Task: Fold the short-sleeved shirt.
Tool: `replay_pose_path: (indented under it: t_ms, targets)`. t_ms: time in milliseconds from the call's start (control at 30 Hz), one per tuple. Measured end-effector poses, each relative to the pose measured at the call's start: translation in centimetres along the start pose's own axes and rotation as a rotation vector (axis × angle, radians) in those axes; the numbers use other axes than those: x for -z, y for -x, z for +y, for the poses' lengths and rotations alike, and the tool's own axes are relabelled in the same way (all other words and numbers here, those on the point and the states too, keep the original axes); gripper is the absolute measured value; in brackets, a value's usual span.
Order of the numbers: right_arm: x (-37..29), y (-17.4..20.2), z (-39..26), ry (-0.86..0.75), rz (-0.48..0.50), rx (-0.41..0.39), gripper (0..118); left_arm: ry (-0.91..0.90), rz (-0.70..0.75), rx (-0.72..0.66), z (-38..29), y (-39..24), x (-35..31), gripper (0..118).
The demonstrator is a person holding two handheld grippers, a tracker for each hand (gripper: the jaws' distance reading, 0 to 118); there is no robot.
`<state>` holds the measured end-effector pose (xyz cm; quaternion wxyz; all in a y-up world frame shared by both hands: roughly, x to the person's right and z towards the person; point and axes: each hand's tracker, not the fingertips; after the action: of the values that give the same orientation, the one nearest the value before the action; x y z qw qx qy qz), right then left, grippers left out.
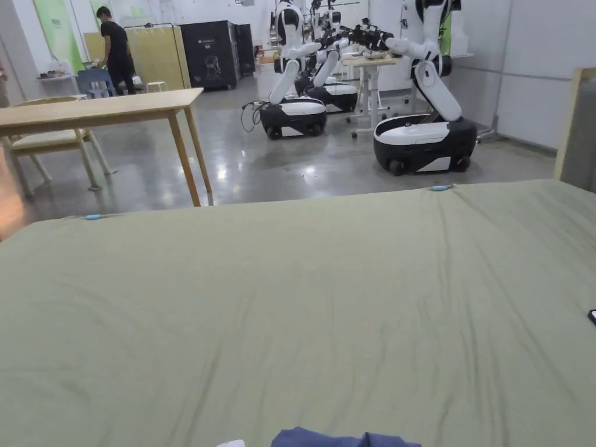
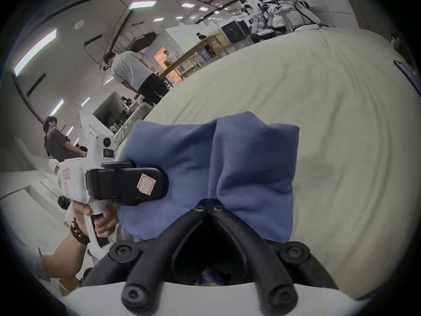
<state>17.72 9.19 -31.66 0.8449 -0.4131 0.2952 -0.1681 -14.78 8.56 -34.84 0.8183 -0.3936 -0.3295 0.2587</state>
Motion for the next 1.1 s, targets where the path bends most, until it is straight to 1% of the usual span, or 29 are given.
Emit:
replay_pose_path:
  t_ms: [167,267,333,500,567,600,633,667,700,767,833,867,900,933,967,1000,1067,1100]
  targets:
    - [-1.0,2.1,0.6,-0.016,0.000,-0.009,1,0.011,-0.026,0.005,1.6,2.2,-2.4,32]
    - [-1.5,3.2,0.5,-0.025,-0.008,-0.012,1,0.006,-0.018,0.026,3.4,5.2,-7.0,32]
    - [-1.6,3.6,0.2,-0.032,-0.010,-0.003,1,0.003,0.023,0.060,4.8,7.9,-11.1,32]
    - [0.2,4.1,-0.7,-0.007,0.028,0.081,1,-0.026,0.151,0.067,9.5,16.9,-24.4,32]
    - [1.4,4.5,-1.0,0.029,0.010,0.091,1,-0.029,0.229,0.030,11.1,20.9,-29.3,32]
    - [1.9,4.7,-1.2,0.046,-0.004,0.089,1,-0.030,0.278,-0.019,11.8,22.9,-31.6,32]
    - [2.4,4.9,-1.3,0.059,-0.011,0.087,1,-0.026,0.340,-0.031,12.2,23.4,-32.9,32]
    - [2.8,5.1,-1.4,0.072,-0.009,0.084,1,-0.052,0.439,-0.028,12.6,24.7,-34.6,32]
    - [3.0,5.2,-1.4,0.083,-0.002,0.082,1,-0.058,0.483,-0.066,12.8,26.0,-35.8,32]
    - [3.2,5.4,-1.5,0.092,0.013,0.074,1,-0.088,0.547,-0.114,12.7,27.5,-37.0,32]
    - [3.0,5.6,-1.3,0.081,0.039,0.079,1,-0.100,0.547,-0.105,12.3,28.0,-36.8,35]
    - [2.9,5.7,-1.2,0.078,0.046,0.082,1,-0.108,0.556,-0.109,12.2,27.8,-36.5,64]
    - [2.7,5.9,-1.1,0.076,0.046,0.081,1,-0.129,0.583,-0.108,12.1,27.9,-36.4,101]
    - [2.6,6.0,-1.0,0.073,0.045,0.076,1,-0.138,0.577,-0.096,12.0,27.7,-36.3,118]
    - [2.3,6.0,-0.9,0.070,0.040,0.067,1,-0.242,0.510,-0.037,11.7,26.5,-37.0,116]
    - [2.1,6.0,-0.8,0.068,0.036,0.059,1,-0.235,0.497,-0.079,11.3,26.0,-37.5,117]
    - [1.5,6.1,-0.7,0.058,0.032,0.053,1,-0.277,0.547,-0.103,11.7,23.0,-39.3,117]
    - [1.1,5.8,-0.7,0.047,0.039,0.057,1,-0.292,0.588,-0.085,11.6,21.4,-40.0,117]
